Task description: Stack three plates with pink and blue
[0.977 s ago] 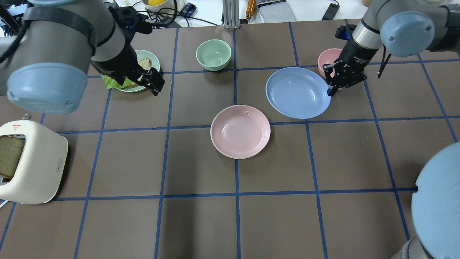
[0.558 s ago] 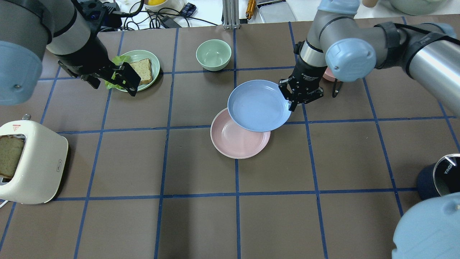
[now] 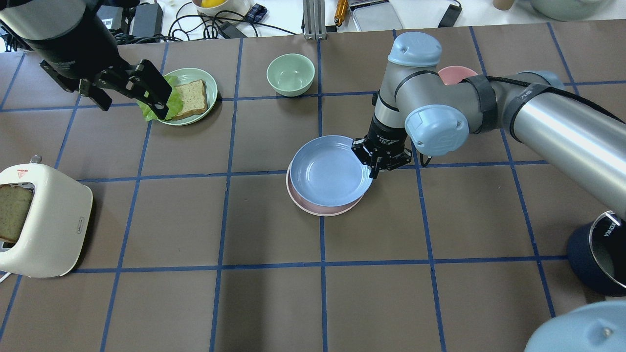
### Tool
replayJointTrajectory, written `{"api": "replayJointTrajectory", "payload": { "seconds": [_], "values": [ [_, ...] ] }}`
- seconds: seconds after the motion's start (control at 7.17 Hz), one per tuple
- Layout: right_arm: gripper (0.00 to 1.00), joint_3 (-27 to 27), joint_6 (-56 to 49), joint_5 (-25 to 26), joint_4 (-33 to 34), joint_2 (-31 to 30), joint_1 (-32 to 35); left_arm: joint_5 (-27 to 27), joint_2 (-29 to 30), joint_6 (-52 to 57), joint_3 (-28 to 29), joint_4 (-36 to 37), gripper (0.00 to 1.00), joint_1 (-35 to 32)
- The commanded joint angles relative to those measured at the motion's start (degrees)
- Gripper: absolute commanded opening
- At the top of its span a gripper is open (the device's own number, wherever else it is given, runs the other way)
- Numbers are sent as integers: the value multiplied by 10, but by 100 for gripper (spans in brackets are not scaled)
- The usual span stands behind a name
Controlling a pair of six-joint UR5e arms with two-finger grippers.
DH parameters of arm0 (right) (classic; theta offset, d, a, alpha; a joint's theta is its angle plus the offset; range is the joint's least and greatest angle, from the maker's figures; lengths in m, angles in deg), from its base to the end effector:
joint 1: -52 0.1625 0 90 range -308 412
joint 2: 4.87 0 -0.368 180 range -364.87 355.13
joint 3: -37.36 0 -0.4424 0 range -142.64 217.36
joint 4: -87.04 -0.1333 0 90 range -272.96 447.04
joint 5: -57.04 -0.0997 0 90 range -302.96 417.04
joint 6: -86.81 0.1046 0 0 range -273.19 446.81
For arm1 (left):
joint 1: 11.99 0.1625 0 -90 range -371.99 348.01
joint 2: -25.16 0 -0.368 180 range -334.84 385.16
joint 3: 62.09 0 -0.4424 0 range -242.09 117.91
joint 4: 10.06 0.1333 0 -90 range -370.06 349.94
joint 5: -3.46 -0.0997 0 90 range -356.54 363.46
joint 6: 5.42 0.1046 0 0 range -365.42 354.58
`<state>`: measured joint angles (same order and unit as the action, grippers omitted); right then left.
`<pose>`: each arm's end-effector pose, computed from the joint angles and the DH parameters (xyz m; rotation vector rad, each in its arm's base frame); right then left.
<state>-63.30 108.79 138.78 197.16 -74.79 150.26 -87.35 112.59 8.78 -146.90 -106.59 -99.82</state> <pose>0.2309 -0.5581 0.1619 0.3825 3.0092 0.3293 -0.1119 -0.5284 0.4874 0.3272 3.1072 -0.0301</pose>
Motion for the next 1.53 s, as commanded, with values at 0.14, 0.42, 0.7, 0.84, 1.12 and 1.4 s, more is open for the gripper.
{"api": "replayJointTrajectory", "payload": {
  "seconds": [0.14, 0.42, 0.7, 0.84, 1.12, 1.4],
  "values": [
    [100, 74, -26, 58, -41, -12, -10, 2, 12, -1, -3, 0, 100, -6],
    [100, 193, -58, 78, -154, -37, -27, 1, 13, -75, -3, 2, 100, -6],
    [100, 250, -124, 77, -230, -77, -62, 4, 12, -149, -3, 0, 100, -6],
    [100, 248, -134, 78, -231, -108, -66, 9, 10, -155, -4, -3, 100, -6],
    [100, 228, -136, 77, -227, -130, -68, 11, 10, -157, -2, -3, 100, -6],
    [100, 197, -136, 79, -229, -166, -67, 9, 12, -151, -4, -3, 100, -6]
  ]
}}
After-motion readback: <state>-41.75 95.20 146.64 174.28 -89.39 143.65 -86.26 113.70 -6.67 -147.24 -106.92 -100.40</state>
